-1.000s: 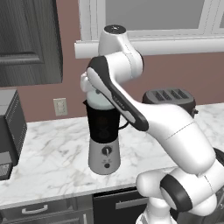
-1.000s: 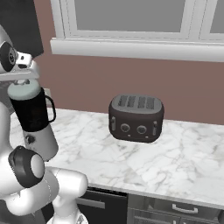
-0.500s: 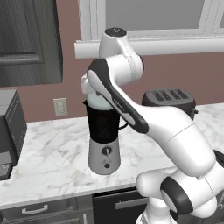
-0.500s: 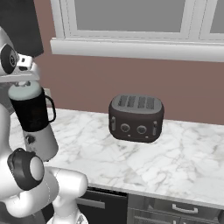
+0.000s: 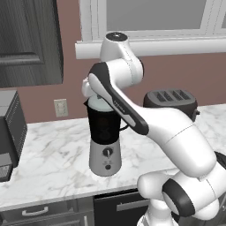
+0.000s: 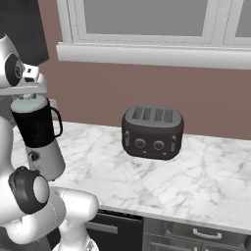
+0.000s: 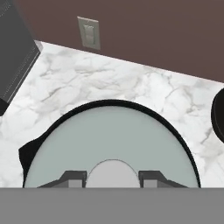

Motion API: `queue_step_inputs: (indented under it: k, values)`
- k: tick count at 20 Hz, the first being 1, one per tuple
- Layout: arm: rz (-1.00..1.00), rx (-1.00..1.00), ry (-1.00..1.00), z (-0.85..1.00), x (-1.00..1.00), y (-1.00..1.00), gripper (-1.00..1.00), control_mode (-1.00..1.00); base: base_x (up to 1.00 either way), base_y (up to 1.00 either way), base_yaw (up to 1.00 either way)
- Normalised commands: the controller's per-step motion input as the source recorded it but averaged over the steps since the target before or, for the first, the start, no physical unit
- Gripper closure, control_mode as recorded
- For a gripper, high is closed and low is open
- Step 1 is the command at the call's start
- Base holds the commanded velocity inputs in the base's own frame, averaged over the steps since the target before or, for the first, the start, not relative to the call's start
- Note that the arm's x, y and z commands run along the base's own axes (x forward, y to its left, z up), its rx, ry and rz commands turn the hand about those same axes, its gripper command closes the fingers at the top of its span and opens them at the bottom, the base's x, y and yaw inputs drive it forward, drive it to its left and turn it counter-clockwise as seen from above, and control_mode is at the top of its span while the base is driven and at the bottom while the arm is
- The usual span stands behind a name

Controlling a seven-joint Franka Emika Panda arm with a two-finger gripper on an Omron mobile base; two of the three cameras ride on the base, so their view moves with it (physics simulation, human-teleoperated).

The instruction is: Open the blender lid, put the tangerine in the blender, close the lid, and start the blender.

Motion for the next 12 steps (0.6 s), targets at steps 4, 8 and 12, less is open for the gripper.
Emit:
queue_step_inputs:
  k: [4, 8, 12]
  values:
    - [0.00, 0.00, 0.00, -0.33, -0.10, 0.00, 1.00, -1.00, 0.00, 0.00, 0.00]
    - [0.00, 0.00, 0.00, -0.33, -0.14, 0.00, -1.00, -1.00, 0.00, 0.00, 0.00]
    - [0.00, 0.00, -0.03, -0.03, -0.02, 0.00, -1.00, -1.00, 0.00, 0.00, 0.00]
